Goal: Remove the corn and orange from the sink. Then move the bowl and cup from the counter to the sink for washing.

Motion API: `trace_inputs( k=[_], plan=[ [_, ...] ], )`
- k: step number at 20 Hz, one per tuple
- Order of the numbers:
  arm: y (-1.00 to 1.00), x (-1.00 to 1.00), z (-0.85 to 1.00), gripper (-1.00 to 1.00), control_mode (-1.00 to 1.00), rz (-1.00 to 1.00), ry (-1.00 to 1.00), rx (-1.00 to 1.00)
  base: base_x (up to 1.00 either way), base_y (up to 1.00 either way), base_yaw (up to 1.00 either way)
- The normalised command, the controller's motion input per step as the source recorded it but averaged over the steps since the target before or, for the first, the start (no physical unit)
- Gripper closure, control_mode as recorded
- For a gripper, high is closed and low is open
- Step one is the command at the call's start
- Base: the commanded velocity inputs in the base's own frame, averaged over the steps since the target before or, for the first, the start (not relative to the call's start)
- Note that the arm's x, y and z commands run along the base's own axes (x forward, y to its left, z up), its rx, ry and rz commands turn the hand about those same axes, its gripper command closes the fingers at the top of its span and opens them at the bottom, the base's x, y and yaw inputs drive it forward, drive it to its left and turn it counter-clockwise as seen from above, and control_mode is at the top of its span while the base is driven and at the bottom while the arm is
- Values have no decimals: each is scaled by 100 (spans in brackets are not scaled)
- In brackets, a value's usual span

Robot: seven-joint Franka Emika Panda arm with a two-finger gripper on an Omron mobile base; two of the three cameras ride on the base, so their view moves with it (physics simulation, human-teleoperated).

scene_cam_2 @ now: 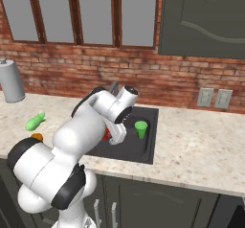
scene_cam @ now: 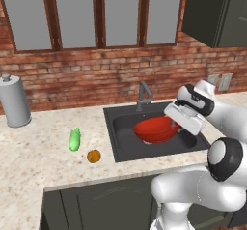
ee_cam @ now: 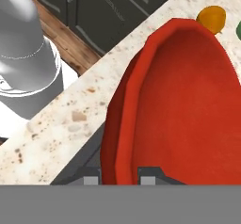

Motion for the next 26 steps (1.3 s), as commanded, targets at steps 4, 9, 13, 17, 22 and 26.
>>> trace_inputs(
  k=[4, 9, 13, 17, 22, 26],
  plan=[
    [3, 14, -11, 100, -100, 0, 0, 3, 0, 0, 0],
    [3, 12, -10, 100, -100, 0, -2, 6, 0, 0, 0],
    [2, 12, -11, 100, -100, 0, -1, 5, 0, 0, 0],
    [3, 13, -15, 100, -100, 0, 0, 3, 0, 0, 0],
    [4, 13, -19, 100, -100, 0, 0, 0, 0, 0, 0],
    [5, 14, -17, 100, -100, 1, 0, 0, 0, 0, 0]
  ],
)
